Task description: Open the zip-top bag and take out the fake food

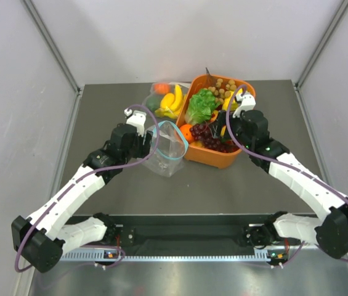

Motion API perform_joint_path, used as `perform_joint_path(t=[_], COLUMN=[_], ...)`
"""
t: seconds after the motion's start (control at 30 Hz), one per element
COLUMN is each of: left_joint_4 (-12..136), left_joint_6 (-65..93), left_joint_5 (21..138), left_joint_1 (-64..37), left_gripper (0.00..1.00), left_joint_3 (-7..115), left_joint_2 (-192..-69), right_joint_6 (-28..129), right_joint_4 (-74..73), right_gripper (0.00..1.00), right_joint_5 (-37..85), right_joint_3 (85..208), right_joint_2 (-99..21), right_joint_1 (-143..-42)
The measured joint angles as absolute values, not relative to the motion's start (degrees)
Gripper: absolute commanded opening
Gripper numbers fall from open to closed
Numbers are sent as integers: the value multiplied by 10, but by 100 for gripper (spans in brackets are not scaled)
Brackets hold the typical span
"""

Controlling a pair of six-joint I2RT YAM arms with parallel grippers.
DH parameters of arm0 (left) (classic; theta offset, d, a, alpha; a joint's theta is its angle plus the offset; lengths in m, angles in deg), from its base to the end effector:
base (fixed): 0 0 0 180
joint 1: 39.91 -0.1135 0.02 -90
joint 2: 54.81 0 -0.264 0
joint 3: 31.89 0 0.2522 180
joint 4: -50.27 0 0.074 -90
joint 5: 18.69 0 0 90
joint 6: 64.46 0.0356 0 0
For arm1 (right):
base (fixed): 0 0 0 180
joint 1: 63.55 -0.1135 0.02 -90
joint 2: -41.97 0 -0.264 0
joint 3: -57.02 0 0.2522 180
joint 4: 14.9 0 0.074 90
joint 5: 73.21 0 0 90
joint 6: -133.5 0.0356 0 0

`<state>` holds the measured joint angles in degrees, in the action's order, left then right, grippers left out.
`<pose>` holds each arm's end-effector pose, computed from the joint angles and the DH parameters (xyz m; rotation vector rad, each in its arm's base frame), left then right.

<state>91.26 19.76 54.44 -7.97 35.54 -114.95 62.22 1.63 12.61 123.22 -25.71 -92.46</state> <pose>0.1995 -0.1122 0.3145 0.3166 2.1077 -0.0693 0.2429 0.1312 0.3173 -0.1195 1.9114 0.4976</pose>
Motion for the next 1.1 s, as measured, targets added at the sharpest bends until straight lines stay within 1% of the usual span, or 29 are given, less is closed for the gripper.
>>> perform_joint_path(t=[0.03,0.07,0.13,0.23,0.47,0.6,0.77,0.9,1.1], left_joint_4=[913,912,911,904,837,801,789,781,770], left_joint_6=[198,198,199,202,214,217,214,209,207], left_joint_5=[546,550,555,565,600,641,674,669,642], left_joint_1=[-80,-80,-79,-80,-80,-80,-80,-80,-80], left_gripper=[81,84,84,86,90,91,93,91,90], left_joint_3=[355,355,354,341,288,272,272,272,272], left_joint_2=[-1149,-1148,-1142,-1107,-965,-921,-924,-924,-918], right_joint_6=[620,615,610,605,600,600,601,601,600], right_joint_4=[24,31,44,66,112,151,193,216,242], right_gripper=[87,89,93,96,96,97,97,97,97], right_joint_5=[125,125,125,126,134,133,119,108,99], right_joint_3=[1234,1234,1234,1233,1207,1176,1152,1146,1147], right_joint_2=[-247,-242,-222,-189,-70,5,87,142,163], right_joint_1=[-925,-925,-924,-924,-923,-923,-923,-923,-923])
